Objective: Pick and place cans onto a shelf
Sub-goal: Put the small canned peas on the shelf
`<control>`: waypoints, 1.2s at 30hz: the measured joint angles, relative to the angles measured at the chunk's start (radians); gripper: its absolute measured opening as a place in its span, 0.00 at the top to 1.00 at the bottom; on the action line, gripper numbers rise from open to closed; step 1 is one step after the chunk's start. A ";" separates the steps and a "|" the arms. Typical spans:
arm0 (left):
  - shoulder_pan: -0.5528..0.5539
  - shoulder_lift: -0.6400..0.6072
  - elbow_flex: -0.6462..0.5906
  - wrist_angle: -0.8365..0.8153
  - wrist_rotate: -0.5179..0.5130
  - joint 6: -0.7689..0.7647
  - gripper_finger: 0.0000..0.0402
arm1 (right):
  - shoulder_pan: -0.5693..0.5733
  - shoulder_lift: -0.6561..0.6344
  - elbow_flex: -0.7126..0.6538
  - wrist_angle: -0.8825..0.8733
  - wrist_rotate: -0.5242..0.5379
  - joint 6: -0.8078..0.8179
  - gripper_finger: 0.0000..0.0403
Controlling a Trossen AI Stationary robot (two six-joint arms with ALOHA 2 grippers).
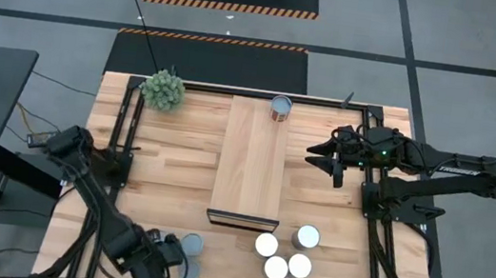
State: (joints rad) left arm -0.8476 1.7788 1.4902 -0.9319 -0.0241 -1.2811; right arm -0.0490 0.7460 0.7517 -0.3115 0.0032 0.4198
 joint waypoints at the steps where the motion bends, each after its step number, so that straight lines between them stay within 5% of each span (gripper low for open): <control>1: -0.004 0.019 0.000 0.002 -0.006 -0.007 0.23 | 0.000 0.000 0.000 0.000 0.000 0.003 0.56; 7: -0.011 0.111 0.000 0.007 -0.054 -0.042 0.13 | 0.000 0.000 0.000 0.000 -0.001 0.003 0.56; 36: -0.021 0.299 0.000 0.191 -0.350 -0.124 0.12 | 0.000 0.000 -0.001 -0.014 -0.011 0.050 0.56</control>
State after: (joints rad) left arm -0.8682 2.0778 1.4902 -0.7413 -0.3740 -1.4049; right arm -0.0490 0.7464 0.7509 -0.3252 -0.0079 0.4703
